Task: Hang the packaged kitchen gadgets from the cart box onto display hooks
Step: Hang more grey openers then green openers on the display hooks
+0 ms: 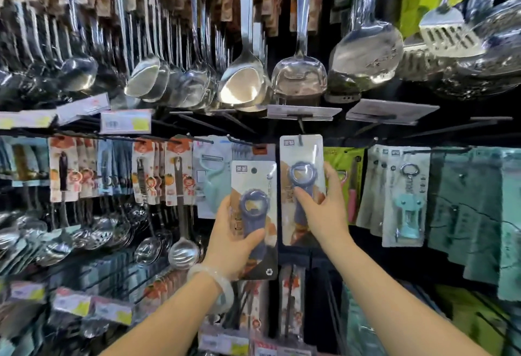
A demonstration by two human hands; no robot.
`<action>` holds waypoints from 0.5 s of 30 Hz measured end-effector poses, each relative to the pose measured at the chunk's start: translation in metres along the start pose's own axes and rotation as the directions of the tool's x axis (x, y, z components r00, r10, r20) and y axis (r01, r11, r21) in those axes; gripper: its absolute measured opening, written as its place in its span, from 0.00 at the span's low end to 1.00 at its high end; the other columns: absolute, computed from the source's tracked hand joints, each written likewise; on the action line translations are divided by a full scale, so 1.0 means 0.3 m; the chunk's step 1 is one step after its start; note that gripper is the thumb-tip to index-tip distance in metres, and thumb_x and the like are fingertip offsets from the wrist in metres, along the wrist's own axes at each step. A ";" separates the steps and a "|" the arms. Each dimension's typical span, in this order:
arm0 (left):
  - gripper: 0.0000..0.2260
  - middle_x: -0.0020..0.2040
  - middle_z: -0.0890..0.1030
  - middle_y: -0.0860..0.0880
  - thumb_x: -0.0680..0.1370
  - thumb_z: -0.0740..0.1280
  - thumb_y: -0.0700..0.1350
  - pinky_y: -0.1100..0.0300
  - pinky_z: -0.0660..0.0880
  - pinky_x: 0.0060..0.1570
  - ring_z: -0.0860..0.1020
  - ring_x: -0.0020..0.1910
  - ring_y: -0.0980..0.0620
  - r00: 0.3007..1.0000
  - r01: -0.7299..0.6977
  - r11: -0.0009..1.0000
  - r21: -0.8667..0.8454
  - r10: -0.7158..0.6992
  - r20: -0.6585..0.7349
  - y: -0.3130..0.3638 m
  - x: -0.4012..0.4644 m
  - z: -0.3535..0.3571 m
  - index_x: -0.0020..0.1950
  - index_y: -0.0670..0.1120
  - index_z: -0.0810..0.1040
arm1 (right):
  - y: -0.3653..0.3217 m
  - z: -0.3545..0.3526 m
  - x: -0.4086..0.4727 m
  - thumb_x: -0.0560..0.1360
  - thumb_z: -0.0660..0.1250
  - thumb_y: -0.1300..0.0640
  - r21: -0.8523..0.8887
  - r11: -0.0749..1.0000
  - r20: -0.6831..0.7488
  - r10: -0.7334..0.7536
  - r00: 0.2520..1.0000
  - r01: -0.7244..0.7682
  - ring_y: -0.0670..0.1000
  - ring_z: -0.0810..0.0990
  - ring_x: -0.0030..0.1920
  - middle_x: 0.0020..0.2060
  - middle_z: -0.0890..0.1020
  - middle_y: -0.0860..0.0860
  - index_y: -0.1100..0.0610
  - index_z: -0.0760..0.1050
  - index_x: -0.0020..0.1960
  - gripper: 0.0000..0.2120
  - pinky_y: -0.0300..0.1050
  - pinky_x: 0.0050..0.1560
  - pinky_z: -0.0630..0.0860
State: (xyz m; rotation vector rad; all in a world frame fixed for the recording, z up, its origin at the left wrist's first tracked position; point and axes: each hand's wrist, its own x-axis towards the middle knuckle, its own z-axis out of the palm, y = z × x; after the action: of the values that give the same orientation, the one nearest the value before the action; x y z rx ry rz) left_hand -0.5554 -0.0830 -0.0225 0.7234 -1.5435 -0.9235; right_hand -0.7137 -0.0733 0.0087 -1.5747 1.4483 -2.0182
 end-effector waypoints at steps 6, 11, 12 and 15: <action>0.36 0.52 0.58 0.70 0.75 0.66 0.33 0.77 0.67 0.49 0.60 0.63 0.63 0.997 0.025 0.996 -0.081 -0.018 0.079 -0.028 0.026 -0.014 0.75 0.51 0.50 | 0.030 0.011 0.108 0.76 0.65 0.55 -0.250 0.957 -0.039 0.138 0.990 -0.144 0.55 0.69 0.68 0.70 0.67 0.53 0.48 0.57 0.74 0.31 0.51 0.67 0.67; 0.36 0.61 0.60 0.63 0.74 0.67 0.33 0.76 0.67 0.51 0.60 0.63 0.63 0.993 0.015 0.993 -0.115 -0.001 0.122 -0.055 0.052 -0.003 0.75 0.50 0.52 | -0.008 0.004 0.059 0.77 0.61 0.46 -0.344 0.930 0.009 0.142 0.990 -0.131 0.53 0.68 0.67 0.68 0.67 0.55 0.52 0.56 0.74 0.29 0.44 0.62 0.68; 0.36 0.64 0.60 0.63 0.74 0.67 0.33 0.72 0.67 0.56 0.60 0.65 0.63 0.991 0.009 0.993 -0.117 0.006 0.131 -0.061 0.059 0.003 0.75 0.51 0.52 | -0.018 0.008 0.023 0.77 0.62 0.47 -0.284 0.956 0.058 0.097 0.994 -0.077 0.48 0.73 0.61 0.62 0.73 0.51 0.51 0.57 0.74 0.28 0.37 0.56 0.71; 0.35 0.73 0.60 0.58 0.74 0.67 0.35 0.52 0.68 0.67 0.63 0.72 0.55 0.986 -0.029 0.991 -0.133 0.051 0.162 -0.062 0.071 0.036 0.73 0.56 0.54 | -0.022 0.016 -0.066 0.75 0.66 0.53 -0.162 0.986 0.162 0.002 0.987 0.025 0.43 0.78 0.47 0.49 0.76 0.41 0.38 0.57 0.70 0.29 0.35 0.45 0.75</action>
State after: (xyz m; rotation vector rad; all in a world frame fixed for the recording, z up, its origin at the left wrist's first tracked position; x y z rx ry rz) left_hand -0.5704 -0.1086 -0.0285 0.5319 -1.6190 -1.0652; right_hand -0.6990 -0.0596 0.0011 -1.7695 1.5795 -1.7688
